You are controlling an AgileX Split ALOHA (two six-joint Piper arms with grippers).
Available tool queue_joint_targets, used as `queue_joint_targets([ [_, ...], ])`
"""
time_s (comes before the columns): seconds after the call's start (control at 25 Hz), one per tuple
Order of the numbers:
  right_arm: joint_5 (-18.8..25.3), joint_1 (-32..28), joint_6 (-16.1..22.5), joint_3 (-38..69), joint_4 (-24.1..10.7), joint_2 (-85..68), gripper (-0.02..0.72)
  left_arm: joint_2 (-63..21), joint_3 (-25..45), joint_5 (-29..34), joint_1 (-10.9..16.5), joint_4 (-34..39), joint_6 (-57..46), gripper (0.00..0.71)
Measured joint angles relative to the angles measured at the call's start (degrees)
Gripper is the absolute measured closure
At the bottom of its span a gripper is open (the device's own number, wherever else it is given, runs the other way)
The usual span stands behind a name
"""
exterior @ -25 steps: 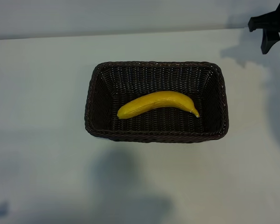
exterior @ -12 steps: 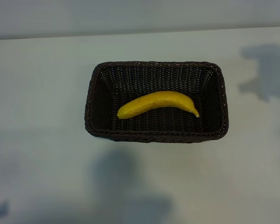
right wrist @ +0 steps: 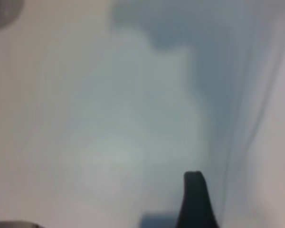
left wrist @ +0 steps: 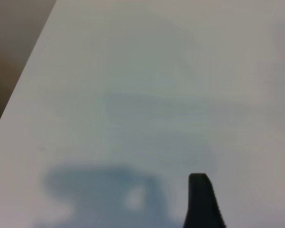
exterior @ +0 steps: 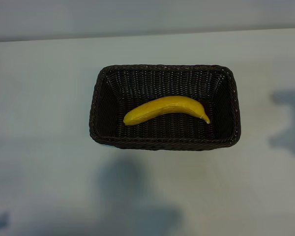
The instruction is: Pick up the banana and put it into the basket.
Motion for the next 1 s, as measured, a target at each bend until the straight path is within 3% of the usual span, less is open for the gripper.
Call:
queue_joint_targets([
  [0.44,-7.25,0.00,0.00,20.75,0.17,-21.76,0.197,0.00,0.00,0.00,0.00,0.00,-0.05,0.227],
  [1.0,-8.09,-1.05,0.00,21.64,0.35,-28.38,0.197,0.00,0.00,0.00,0.00,0.00,-0.05,0.227],
])
